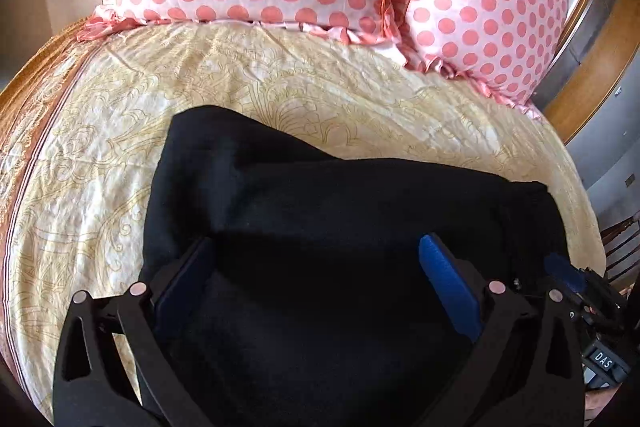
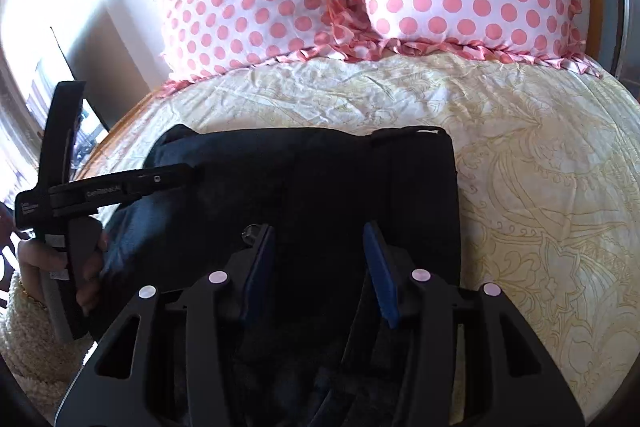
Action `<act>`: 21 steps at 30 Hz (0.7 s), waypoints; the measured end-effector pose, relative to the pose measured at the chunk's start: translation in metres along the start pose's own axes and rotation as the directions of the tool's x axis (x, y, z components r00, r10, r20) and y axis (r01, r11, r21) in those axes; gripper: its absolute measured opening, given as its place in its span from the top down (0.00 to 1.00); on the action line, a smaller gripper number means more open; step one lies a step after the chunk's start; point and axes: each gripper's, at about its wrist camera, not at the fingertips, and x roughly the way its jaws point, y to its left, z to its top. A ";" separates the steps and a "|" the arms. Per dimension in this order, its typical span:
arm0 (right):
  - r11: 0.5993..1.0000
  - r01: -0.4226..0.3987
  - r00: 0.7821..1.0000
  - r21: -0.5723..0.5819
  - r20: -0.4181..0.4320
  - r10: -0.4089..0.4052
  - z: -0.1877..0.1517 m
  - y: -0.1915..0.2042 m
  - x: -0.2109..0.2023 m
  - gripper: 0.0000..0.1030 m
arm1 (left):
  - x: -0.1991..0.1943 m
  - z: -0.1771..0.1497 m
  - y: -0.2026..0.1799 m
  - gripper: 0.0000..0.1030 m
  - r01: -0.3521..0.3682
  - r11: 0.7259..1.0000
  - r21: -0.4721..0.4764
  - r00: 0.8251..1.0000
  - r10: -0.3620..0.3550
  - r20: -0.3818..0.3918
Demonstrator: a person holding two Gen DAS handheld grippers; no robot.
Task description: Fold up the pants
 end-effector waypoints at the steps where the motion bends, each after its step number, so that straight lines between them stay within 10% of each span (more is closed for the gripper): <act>1: 1.000 -0.021 1.000 -0.019 0.018 0.022 -0.005 0.003 -0.007 0.53 | -0.012 -0.007 0.000 0.02 0.018 1.000 0.005 0.999 -0.018 0.033; 7: 0.991 0.028 0.999 -0.132 0.039 -0.023 -0.051 0.026 -0.030 0.43 | -0.079 -0.073 -0.014 0.02 0.033 0.994 0.105 0.987 -0.048 0.150; 14: 0.979 0.148 0.988 -0.144 0.063 -0.140 -0.058 0.049 -0.016 0.24 | -0.054 -0.114 -0.026 0.02 -0.142 0.967 0.210 0.980 0.107 0.168; 21: 0.978 0.189 0.965 -0.083 0.201 -0.170 -0.082 0.071 -0.040 0.20 | -0.090 -0.142 -0.025 0.02 -0.166 0.969 0.182 0.962 0.119 0.247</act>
